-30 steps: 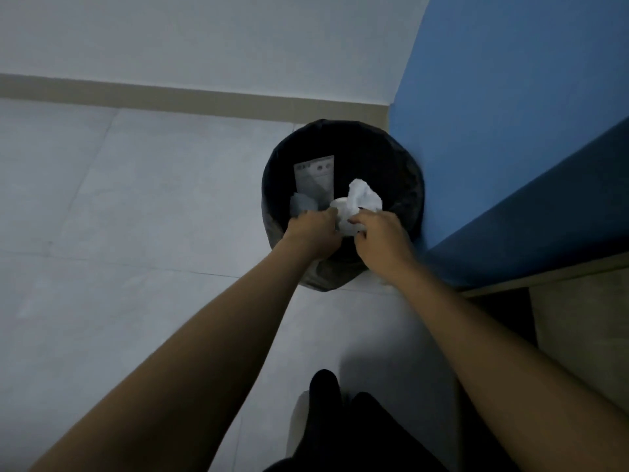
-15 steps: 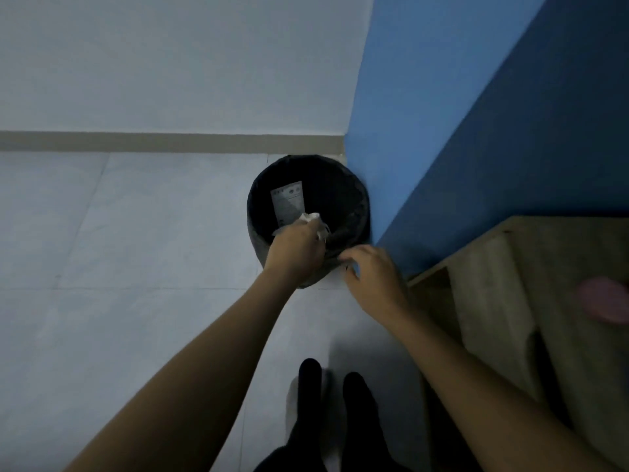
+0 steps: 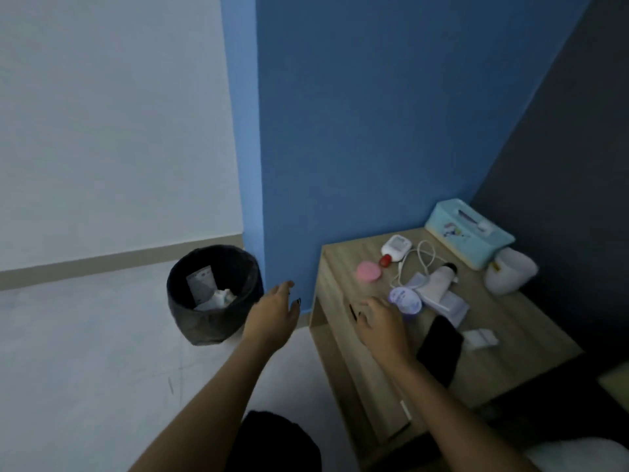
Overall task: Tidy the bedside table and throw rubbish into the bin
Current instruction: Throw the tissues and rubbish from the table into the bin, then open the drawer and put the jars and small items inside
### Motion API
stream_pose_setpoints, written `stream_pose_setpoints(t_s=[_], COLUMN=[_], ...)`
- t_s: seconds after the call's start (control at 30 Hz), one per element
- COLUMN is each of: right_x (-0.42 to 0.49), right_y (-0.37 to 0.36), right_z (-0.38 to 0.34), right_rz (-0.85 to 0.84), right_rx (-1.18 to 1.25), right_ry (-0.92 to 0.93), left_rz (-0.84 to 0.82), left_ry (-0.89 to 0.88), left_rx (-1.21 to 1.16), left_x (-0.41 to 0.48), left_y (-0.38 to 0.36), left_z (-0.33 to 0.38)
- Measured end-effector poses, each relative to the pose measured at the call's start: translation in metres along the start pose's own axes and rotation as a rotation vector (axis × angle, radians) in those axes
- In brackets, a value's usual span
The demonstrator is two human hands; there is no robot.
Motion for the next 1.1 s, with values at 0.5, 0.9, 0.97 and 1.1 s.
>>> stream_pose_setpoints(t_s=[0.5,0.9,0.97,1.1], right_x=[0.001,0.003,0.003,0.002], right_y=[-0.016,-0.049,-0.049,-0.051], right_z=[0.059,0.086,0.086,0.088], right_rz=[-0.147,-0.279,-0.283,-0.282], right_rx=[-0.298,-0.590,-0.599,-0.613], right_ry=[0.044,0.068,0.059,0.064], left_rz=[-0.223,-0.246,-0.223,-0.189], left_ry=[0.111,0.169,0.204,0.254], left_rx=[-0.062,-0.096,-0.088,-0.091], left_x=[0.029,0.065,0.067,0.065], left_y=[-0.136,-0.186,-0.193,-0.197], left_z=[0.042,0.034,0.032,0.038])
Point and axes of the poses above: each hand's wrist, its own x-axis towards the middle knuckle, its own y-axis out of the back of the hand, z = x × y, the point moved 5 cm from there along x, towards the middle knuckle, and after that the axes turned 11 degrees about z, right-handed, at the moved point
